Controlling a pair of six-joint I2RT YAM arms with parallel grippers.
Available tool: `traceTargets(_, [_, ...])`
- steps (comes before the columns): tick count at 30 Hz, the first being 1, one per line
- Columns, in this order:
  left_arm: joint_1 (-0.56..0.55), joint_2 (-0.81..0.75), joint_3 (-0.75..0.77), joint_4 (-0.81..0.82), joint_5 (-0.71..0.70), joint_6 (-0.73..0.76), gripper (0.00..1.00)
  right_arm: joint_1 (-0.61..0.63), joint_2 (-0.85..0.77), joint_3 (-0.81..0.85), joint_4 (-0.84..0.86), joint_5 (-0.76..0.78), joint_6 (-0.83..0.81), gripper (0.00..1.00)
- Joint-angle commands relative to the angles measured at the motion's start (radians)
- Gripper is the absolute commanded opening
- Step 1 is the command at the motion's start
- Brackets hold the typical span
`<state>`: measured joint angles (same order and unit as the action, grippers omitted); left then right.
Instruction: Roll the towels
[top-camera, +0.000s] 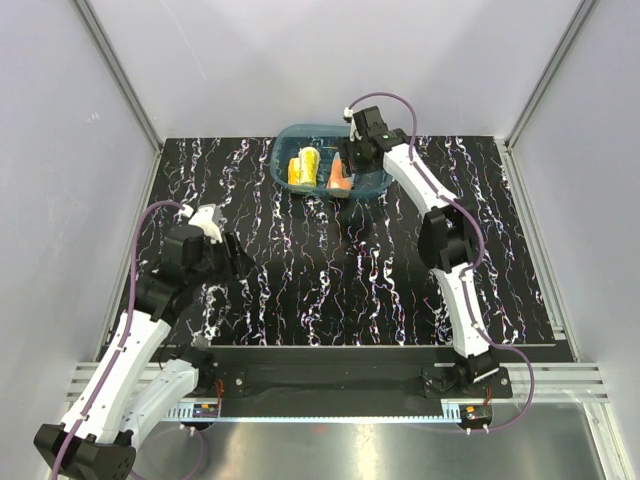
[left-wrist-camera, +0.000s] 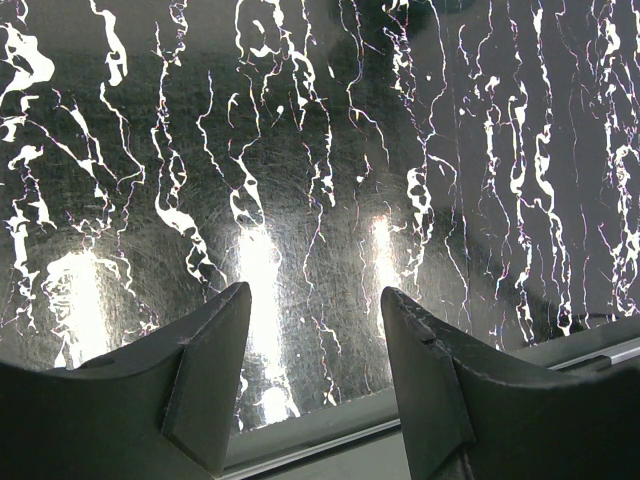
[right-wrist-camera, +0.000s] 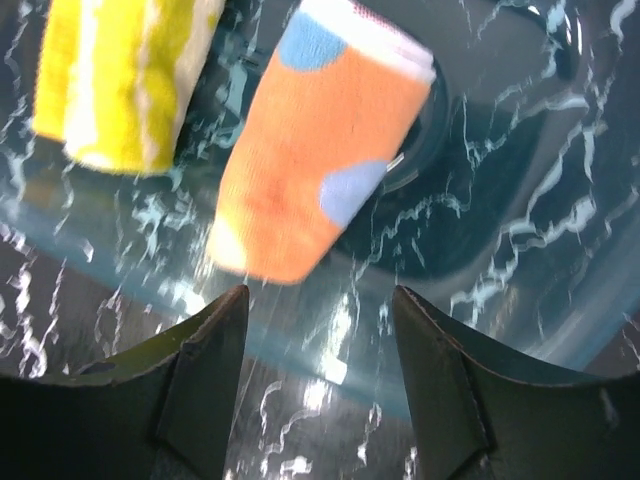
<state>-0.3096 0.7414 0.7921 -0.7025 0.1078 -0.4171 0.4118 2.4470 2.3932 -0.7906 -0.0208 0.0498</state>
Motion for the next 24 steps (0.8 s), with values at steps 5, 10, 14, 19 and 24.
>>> traceTargets(5, [0.006, -0.016, 0.016, 0.034, -0.017, 0.014, 0.60, 0.027, -0.377, -0.296, 0.172, -0.030, 0.032, 0.65])
traceTargets(10, [0.006, -0.025, 0.016, 0.035, -0.019, 0.014, 0.60, 0.050, -0.609, -0.564, 0.247, -0.008, 0.042, 0.65])
traceTargets(14, [0.006, -0.040, 0.015, 0.038, -0.020, 0.014, 0.60, 0.068, -0.790, -0.781, 0.320, -0.014, 0.068, 0.66])
traceTargets(19, [0.006, -0.080, 0.009, 0.052, -0.031, 0.017, 0.60, 0.111, -1.027, -1.030, 0.392, -0.036, 0.099, 0.72])
traceTargets(24, [0.017, -0.126, 0.004, 0.066, -0.065, 0.009, 0.63, 0.127, -1.203, -1.180, 0.416, -0.064, 0.136, 0.79])
